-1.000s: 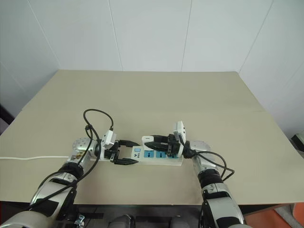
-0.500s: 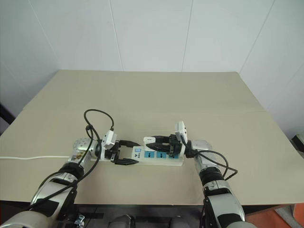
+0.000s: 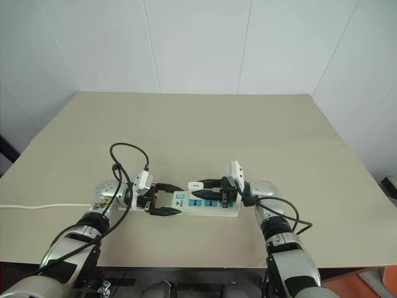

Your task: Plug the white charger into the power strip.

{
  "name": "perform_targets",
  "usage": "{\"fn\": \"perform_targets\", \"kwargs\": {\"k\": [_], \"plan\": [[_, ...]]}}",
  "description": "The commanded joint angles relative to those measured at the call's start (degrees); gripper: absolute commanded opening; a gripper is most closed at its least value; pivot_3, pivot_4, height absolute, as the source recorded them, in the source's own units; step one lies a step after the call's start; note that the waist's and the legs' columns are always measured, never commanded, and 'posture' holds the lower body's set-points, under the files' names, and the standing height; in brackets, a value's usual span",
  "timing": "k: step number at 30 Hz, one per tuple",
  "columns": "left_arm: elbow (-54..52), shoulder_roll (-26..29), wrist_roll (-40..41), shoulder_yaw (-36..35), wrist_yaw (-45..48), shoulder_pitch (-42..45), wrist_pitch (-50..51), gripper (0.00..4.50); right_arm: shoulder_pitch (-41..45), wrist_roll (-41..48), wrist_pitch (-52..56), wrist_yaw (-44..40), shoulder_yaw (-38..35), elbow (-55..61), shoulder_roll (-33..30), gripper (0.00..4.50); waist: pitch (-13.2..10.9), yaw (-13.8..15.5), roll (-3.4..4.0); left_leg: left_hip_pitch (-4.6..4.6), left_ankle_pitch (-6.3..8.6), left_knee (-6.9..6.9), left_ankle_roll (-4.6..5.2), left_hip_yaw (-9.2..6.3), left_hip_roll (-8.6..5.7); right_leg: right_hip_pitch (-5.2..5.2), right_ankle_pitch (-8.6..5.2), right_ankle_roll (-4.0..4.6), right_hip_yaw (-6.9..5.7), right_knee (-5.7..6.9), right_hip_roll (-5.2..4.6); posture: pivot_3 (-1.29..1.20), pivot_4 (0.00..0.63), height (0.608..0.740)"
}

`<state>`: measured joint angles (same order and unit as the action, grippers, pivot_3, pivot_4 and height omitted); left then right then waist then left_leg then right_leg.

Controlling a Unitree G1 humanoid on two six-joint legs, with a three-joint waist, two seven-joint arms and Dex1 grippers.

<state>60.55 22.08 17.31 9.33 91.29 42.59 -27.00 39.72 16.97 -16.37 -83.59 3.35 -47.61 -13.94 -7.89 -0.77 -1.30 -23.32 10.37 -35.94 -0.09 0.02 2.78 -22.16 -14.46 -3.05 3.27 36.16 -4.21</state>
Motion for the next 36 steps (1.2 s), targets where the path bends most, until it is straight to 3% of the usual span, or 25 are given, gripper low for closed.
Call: {"fn": "perform_targets", "kwargs": {"k": [1,9,20,24,36], "plan": [[-0.75,0.55,-1.06,0.65,1.21,-0.08,-0.52,3.22,-0.76,-3.94,-0.05,2.06,0.96,-4.65,-1.96,1.12,0.00,-0.03,0.00,0.02,0.00,0.00,0.00,0.00,0.00,0.01,0.00,0.00,0.00,0.00,0.00,0.00,0.150,0.740],[-0.84,0.60,-1.14,0.56,1.21,-0.20,-0.47,3.22,0.43,-5.68,1.38,2.41,3.33,-8.21,-2.62,1.12,0.05,-0.22,0.00,0.16,0.00,0.01,0.00,0.01,0.00,0.07,0.00,0.01,0.05,0.07,0.01,0.00,0.150,0.740],[-1.64,1.05,-0.93,0.70,1.21,-0.77,-0.08,3.22,-1.49,-8.12,-5.09,6.78,5.11,-13.54,-2.93,1.12,0.24,-0.46,-0.04,0.62,0.01,0.04,-0.01,0.02,0.00,0.54,-0.03,0.01,0.07,0.02,0.01,0.00,0.150,0.740],[-1.85,1.16,-1.00,0.69,1.21,-0.91,-0.03,3.22,-1.65,-8.39,-5.25,8.31,5.56,-14.61,-2.98,1.12,0.25,-0.79,-0.06,1.05,0.02,0.10,-0.03,0.02,0.02,0.96,-0.22,-0.17,0.07,-0.05,0.00,0.00,0.150,0.740],[-2.05,1.28,-0.90,0.74,1.21,-1.03,0.28,3.22,0.11,-8.45,-2.86,8.98,6.67,-15.90,-3.20,1.12,0.34,-1.35,-0.17,1.15,0.02,0.11,-0.03,0.02,0.03,1.04,-0.23,-0.13,0.07,-0.03,-0.01,0.00,0.150,0.740]]}}
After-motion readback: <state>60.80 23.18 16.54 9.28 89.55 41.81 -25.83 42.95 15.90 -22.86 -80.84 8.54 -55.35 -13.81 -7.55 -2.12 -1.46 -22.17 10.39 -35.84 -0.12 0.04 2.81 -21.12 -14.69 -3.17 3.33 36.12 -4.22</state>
